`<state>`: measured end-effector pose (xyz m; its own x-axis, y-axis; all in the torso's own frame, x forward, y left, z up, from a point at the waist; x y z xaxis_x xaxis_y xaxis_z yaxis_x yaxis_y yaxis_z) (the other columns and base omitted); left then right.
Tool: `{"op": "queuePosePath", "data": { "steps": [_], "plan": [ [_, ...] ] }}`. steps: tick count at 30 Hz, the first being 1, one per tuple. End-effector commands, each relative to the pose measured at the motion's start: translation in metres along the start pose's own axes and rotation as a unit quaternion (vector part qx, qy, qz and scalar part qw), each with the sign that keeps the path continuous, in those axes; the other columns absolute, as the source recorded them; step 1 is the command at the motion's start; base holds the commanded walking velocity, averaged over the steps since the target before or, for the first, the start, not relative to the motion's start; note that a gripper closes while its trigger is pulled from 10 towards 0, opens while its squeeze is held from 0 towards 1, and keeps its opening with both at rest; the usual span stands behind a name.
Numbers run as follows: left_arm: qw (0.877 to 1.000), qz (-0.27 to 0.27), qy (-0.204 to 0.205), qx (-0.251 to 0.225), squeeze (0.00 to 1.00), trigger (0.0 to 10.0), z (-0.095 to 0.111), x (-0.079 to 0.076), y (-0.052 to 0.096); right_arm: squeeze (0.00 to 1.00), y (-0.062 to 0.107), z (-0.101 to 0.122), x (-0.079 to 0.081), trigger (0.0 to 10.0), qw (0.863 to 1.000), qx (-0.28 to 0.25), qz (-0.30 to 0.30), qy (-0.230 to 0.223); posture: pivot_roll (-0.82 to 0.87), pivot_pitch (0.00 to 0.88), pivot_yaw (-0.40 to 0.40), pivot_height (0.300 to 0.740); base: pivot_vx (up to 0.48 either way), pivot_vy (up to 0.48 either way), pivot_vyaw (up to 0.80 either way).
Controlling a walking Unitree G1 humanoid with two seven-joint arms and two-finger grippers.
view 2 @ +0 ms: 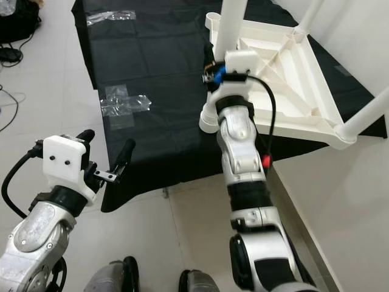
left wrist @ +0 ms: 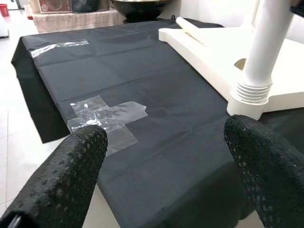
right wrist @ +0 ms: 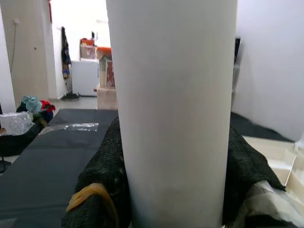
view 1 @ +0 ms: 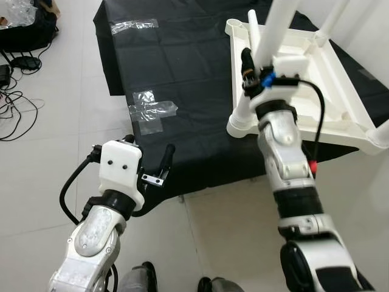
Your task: Building children table
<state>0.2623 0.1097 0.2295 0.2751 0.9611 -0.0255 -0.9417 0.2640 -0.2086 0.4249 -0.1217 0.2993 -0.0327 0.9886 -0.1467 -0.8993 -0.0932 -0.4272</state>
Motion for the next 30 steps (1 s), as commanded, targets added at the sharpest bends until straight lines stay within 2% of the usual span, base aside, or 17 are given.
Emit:
{"op": "queuePosePath", "data": {
  "steps": [1,7,22,23,25,26,27,30],
  "plan": [
    [1.000,0.001,0.003,0.003,0.00,10.0,-0.002,-0.001,0.001,0.00,0.018,-0.069,0.006,0.0,0.989,0.143,0.004,-0.038,0.07,0.210,-0.098,0.740,0.000,0.000,0.00],
    [1.000,0.001,0.003,0.002,0.00,10.0,-0.001,-0.002,0.002,0.00,0.010,-0.069,-0.001,0.0,0.988,0.147,-0.013,-0.055,0.08,0.215,-0.102,0.740,0.000,0.000,0.00],
    [1.000,0.002,0.001,0.001,0.00,10.0,0.000,-0.001,0.002,0.00,0.019,-0.074,-0.006,0.0,0.987,0.150,-0.024,-0.050,0.07,0.215,-0.097,0.740,0.000,0.000,0.00],
    [1.000,0.002,0.002,0.001,0.00,10.0,0.000,-0.001,0.001,0.00,0.025,-0.077,-0.010,0.0,0.987,0.151,-0.040,-0.042,0.07,0.215,-0.097,0.740,0.000,0.000,0.00],
    [1.000,0.001,0.001,0.000,0.00,10.0,0.000,-0.001,0.001,0.00,0.037,-0.082,-0.025,0.0,0.980,0.165,-0.112,-0.018,0.08,0.216,-0.095,0.740,0.000,0.000,0.00],
    [1.000,0.001,0.001,0.000,0.00,10.0,0.000,-0.001,0.001,0.00,0.037,-0.082,-0.025,0.0,0.980,0.165,-0.112,-0.018,0.08,0.216,-0.095,0.740,0.000,0.000,0.00],
    [1.000,0.001,0.001,0.000,0.00,10.0,0.000,-0.001,0.000,0.00,0.039,-0.083,-0.030,0.0,0.975,0.170,-0.141,-0.014,0.08,0.216,-0.095,0.740,0.000,0.000,0.00],
    [1.000,0.001,0.001,0.000,0.00,10.0,0.000,-0.001,0.000,0.00,0.039,-0.083,-0.030,0.0,0.975,0.170,-0.141,-0.014,0.08,0.216,-0.095,0.740,0.000,0.000,0.00]
  ]
}}
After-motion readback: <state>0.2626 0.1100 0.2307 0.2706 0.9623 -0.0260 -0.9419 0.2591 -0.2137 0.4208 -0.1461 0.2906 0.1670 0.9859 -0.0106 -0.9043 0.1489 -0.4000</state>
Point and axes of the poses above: a point about 5 cm out from each wrist's last joint towards the gripper, its own y axis pointing back from the gripper into the wrist, its own z axis along the axis of the wrist's last joint, x = y × z, the point moved 5 cm from there along -y, pointing out of the wrist towards the gripper, and after that the axes turned 8 degrees about y, right-handed, at the moved point
